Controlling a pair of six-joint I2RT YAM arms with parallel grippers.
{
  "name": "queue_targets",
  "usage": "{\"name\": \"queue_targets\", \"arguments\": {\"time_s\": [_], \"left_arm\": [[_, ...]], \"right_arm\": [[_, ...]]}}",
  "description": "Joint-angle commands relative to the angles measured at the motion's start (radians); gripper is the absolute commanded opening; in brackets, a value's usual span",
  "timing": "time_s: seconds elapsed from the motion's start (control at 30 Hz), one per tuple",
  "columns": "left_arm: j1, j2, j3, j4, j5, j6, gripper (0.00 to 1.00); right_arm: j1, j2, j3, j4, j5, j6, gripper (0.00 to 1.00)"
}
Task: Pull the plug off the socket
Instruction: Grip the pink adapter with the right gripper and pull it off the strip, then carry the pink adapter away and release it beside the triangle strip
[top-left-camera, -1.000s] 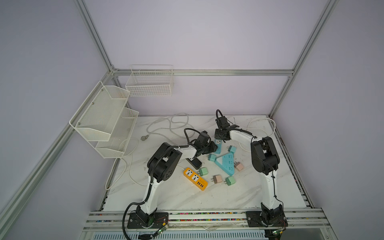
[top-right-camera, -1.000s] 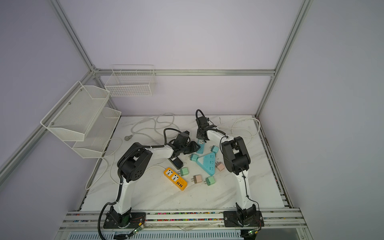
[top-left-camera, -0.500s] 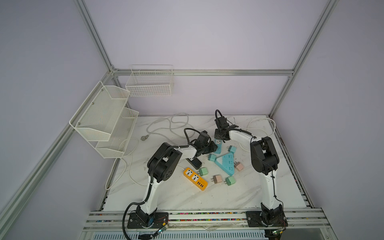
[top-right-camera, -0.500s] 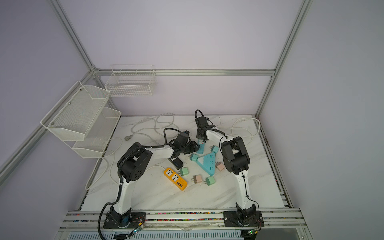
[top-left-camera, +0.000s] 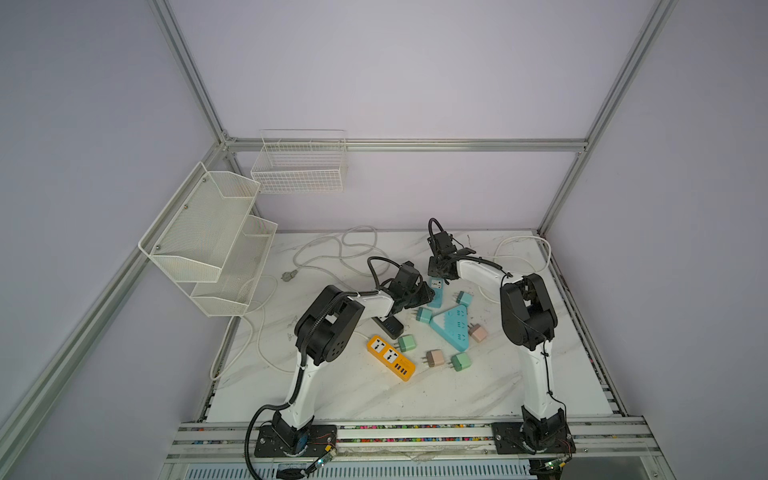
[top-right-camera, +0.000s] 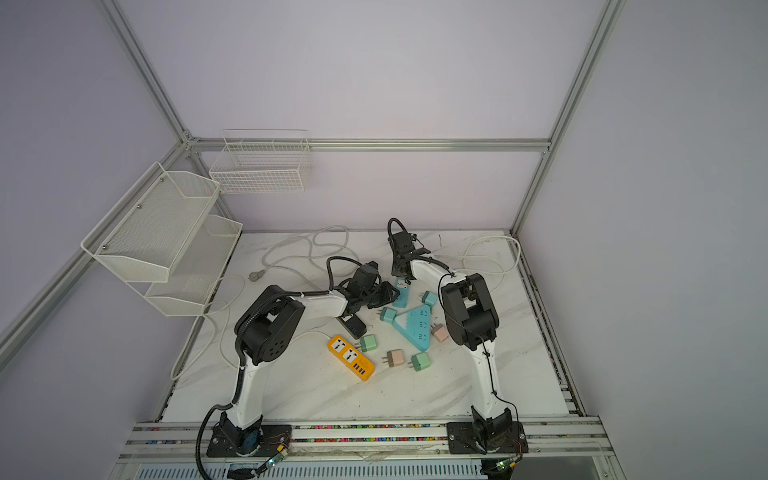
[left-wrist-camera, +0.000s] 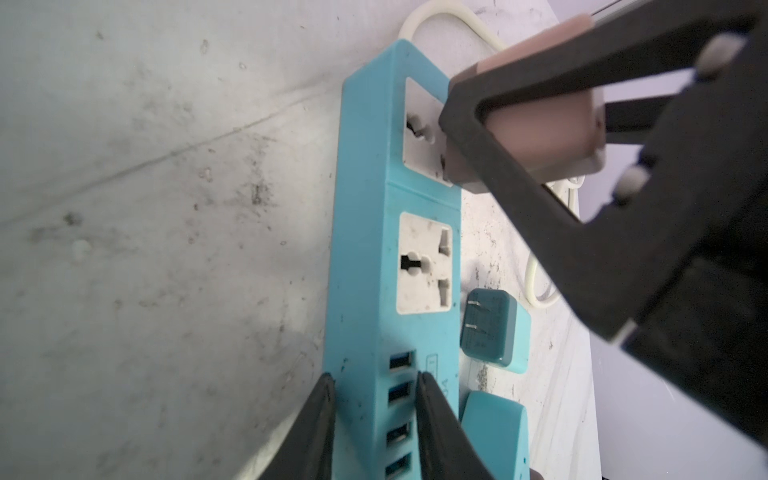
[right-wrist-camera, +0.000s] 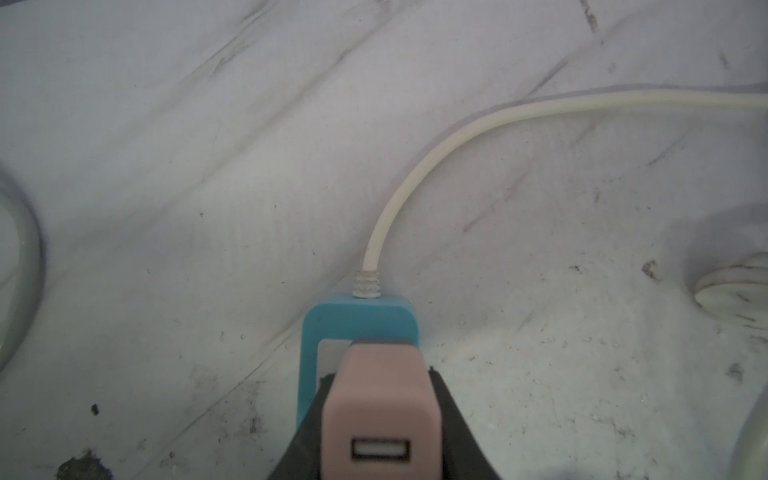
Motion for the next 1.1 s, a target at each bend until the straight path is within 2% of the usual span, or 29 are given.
{"name": "queue_targets", "arguments": {"time_s": [0.0,0.13,0.33,0.67,0.83,1.07], "left_arm": [[-0.016,0.017,-0.021,-0.106,-0.014,0.000,0.31],[-0.015,0.017,-0.007,-0.105,-0.004,0.001,0.31],[-0.016,-0.025,0.024,-0.120,-0.008,0.024,0.32],[-0.016,-0.114,0.091,-0.157,-0.037,0.067,0.40],[-0.016,-0.204,0.032,-0.153,-0.068,0.077,0.43],[-0.020,-0.310,-0.090,-0.122,-0.058,0.068,0.46]], "right_arm": [[-0.002,-0.057,0.000,0.005,0.007,0.009,0.23],[-0.003,-0.070,0.009,-0.004,-0.009,0.017,0.23],[-0.006,-0.173,-0.051,0.053,-0.052,0.014,0.22],[-0.084,-0.425,-0.290,0.200,-0.222,0.053,0.22],[-0.163,-0.560,-0.444,0.274,-0.332,0.081,0.22],[-0.240,-0.706,-0.662,0.360,-0.451,0.117,0.22]]}}
